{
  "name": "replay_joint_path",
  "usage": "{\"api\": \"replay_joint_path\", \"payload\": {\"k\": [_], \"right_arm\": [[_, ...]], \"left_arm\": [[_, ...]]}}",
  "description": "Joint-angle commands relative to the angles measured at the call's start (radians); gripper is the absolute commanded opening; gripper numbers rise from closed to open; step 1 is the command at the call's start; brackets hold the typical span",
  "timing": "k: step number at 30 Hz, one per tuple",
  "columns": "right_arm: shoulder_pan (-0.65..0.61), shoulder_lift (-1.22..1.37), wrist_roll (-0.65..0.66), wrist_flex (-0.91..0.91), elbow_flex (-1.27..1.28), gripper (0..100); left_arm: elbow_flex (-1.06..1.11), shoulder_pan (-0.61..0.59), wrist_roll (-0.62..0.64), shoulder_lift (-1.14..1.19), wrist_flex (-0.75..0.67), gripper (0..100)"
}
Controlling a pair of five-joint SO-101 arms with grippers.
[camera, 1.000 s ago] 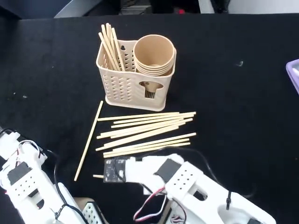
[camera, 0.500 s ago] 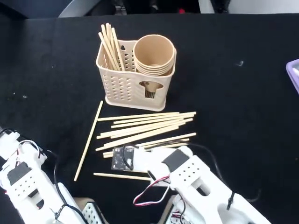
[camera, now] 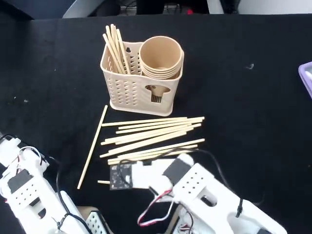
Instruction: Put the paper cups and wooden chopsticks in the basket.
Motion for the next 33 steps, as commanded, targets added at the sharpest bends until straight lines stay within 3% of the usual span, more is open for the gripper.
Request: {"api": "replay_joint_path", "payload": {"k": [1,11,25,33], "right_arm": [[-0.032,-0.012,-0.011,-0.055,0.024,30.0],[-0.026,-0.01,-0.006,-0.12,0.088,30.2],[0.106,-0.01,0.074,-0.141,0.13,26.9],[0.114,0.079,0.074,-0.164,0.119,27.0]], "left_arm": [[-0.048,-0.004,0.002,-0.006,-0.011,11],[-0.048,-0.007,0.002,-0.006,-0.011,11],[-0.048,-0.008,0.002,-0.006,-0.011,11],[-0.048,-0.008,0.002,-0.006,-0.011,11]]}}
